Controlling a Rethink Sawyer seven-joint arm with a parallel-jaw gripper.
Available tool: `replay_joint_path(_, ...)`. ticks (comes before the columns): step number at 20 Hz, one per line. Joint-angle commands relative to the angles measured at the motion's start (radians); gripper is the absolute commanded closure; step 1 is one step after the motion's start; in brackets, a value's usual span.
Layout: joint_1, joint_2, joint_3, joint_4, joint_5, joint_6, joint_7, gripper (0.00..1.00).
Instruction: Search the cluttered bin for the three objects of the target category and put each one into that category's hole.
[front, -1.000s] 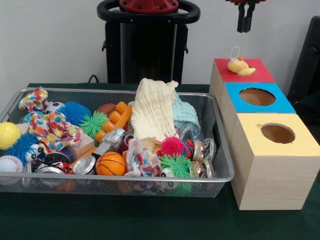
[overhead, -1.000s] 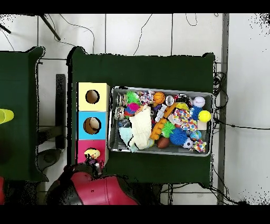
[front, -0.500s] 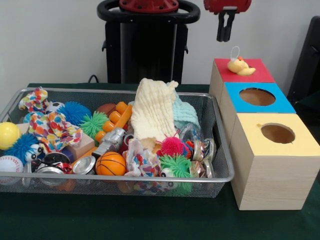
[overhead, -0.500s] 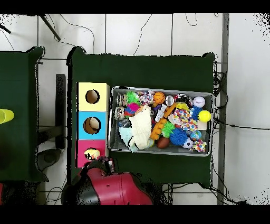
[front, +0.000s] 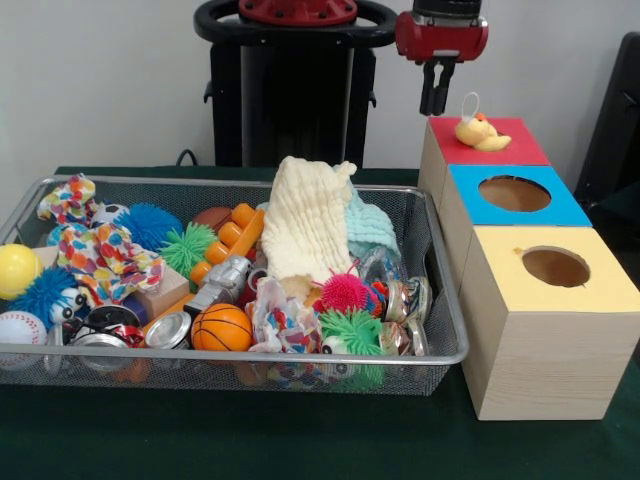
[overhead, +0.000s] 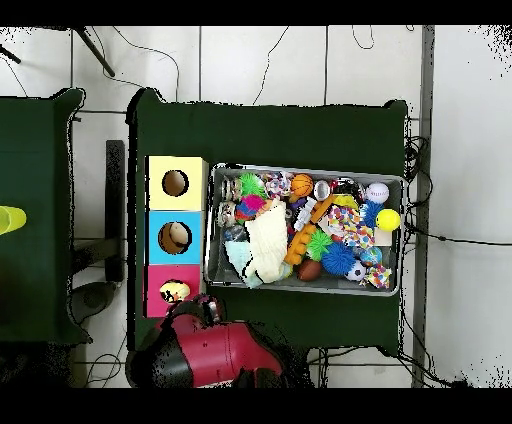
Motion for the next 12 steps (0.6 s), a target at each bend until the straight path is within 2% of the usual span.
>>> replay_joint_path(1,0.036,0.060,-0.029,-0.102,0.030,-0.007,0.185,1.00)
replay_joint_path(8,0.038,0.011,-0.008,-0.088,0.065,0.051,0.178,1.00)
replay_joint_path(12,0.042,0.011,-0.009,-0.081,0.072,0.040,0.177,1.00)
